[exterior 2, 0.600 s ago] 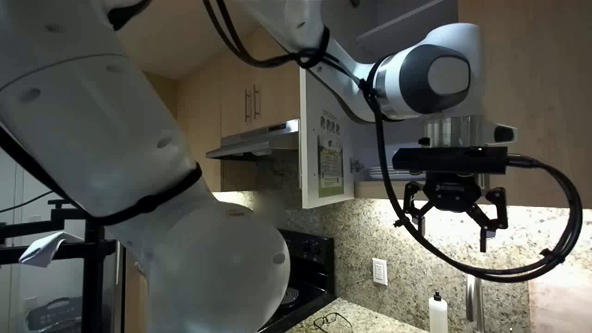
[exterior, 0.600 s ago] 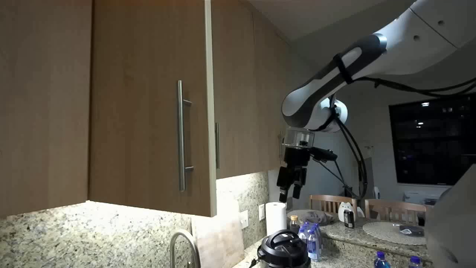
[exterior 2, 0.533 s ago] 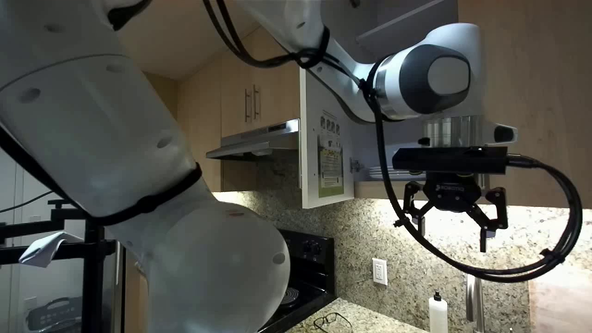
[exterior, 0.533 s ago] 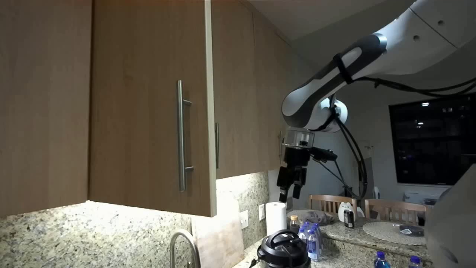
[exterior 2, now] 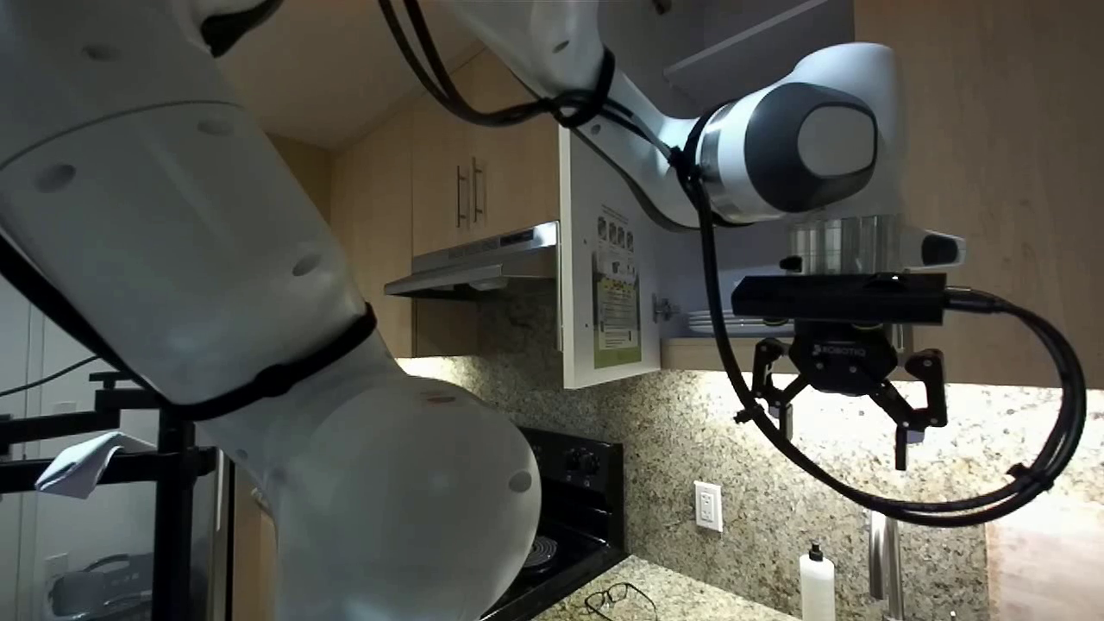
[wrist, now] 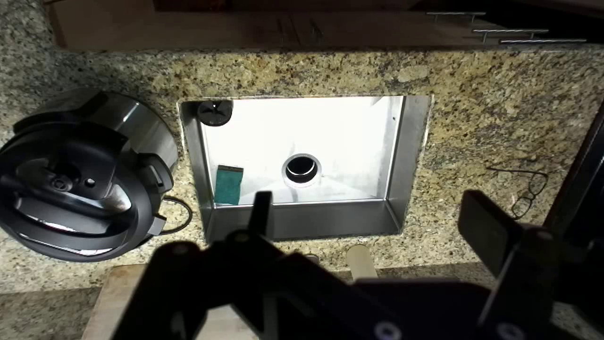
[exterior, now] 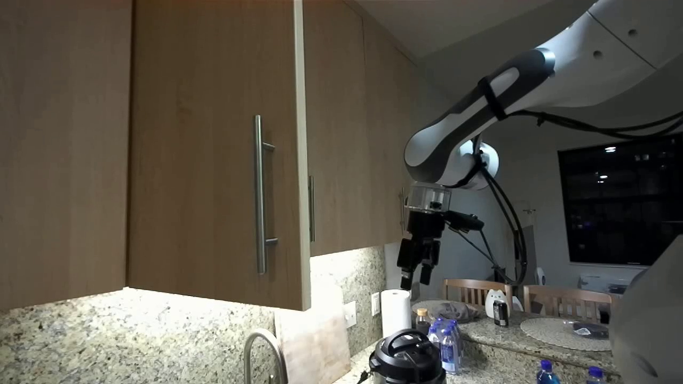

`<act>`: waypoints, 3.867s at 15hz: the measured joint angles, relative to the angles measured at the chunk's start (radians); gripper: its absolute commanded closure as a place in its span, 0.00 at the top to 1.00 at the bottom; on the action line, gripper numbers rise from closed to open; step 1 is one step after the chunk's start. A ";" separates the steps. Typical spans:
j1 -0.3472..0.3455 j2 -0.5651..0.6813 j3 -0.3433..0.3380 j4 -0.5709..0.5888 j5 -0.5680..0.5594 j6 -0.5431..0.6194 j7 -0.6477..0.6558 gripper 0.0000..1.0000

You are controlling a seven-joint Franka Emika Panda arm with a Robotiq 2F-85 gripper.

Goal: Close the overhead cabinet door

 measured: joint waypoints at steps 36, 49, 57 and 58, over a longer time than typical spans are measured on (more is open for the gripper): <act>0.000 0.000 0.000 0.000 0.000 0.000 0.000 1.00; -0.001 -0.014 0.054 0.000 0.000 0.000 0.001 1.00; -0.045 -0.119 0.192 0.005 -0.109 -0.154 0.120 1.00; -0.051 -0.132 0.208 0.010 -0.127 -0.184 0.136 1.00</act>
